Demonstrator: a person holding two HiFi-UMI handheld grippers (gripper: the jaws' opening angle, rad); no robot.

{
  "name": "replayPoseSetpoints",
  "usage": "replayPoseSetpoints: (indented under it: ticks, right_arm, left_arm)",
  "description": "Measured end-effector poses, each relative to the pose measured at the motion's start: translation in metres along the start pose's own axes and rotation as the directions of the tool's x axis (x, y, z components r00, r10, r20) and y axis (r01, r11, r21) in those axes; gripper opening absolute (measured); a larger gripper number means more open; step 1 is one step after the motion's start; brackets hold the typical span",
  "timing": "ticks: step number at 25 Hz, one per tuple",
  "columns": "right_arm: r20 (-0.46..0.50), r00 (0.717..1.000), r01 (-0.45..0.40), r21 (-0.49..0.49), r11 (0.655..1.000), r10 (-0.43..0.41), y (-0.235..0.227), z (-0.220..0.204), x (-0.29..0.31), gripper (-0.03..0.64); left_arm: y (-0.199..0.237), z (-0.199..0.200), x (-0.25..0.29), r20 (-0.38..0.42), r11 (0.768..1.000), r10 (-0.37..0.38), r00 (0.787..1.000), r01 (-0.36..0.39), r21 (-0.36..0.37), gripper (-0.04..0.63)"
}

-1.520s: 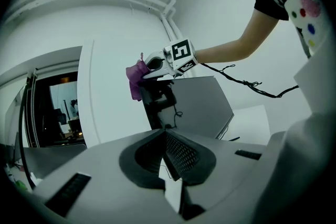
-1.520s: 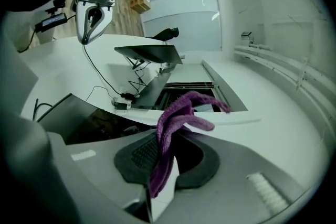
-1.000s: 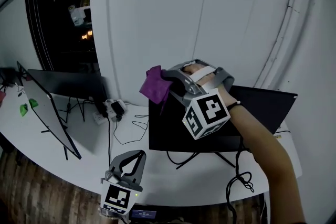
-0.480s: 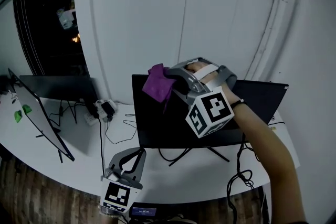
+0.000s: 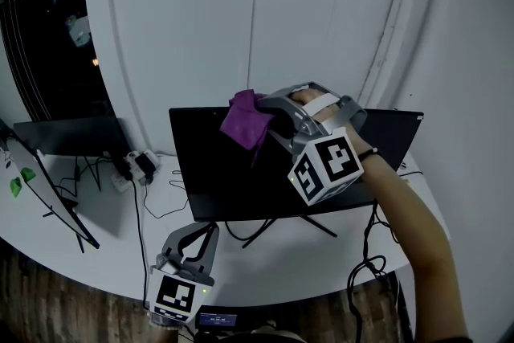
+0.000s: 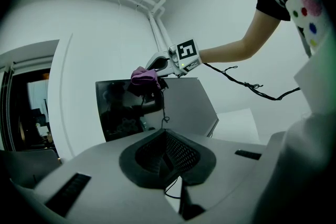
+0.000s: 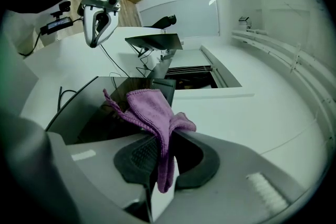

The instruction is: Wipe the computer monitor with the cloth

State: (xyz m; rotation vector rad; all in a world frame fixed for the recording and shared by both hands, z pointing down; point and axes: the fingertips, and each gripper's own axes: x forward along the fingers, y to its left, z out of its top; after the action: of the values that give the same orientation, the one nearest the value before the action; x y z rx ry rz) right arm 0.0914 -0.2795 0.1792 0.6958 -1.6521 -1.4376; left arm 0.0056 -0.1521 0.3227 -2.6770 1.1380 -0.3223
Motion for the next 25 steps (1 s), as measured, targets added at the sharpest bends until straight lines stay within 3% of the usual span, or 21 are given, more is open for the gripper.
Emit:
replayPoseSetpoints:
  ticks: [25]
  right_arm:
    - [-0.211, 0.977, 0.058, 0.115, 0.992, -0.033, 0.024, -0.131, -0.096, 0.06]
  left_arm:
    - [-0.049, 0.019, 0.046, 0.016, 0.998, -0.055, 0.998, 0.055, 0.002, 0.005]
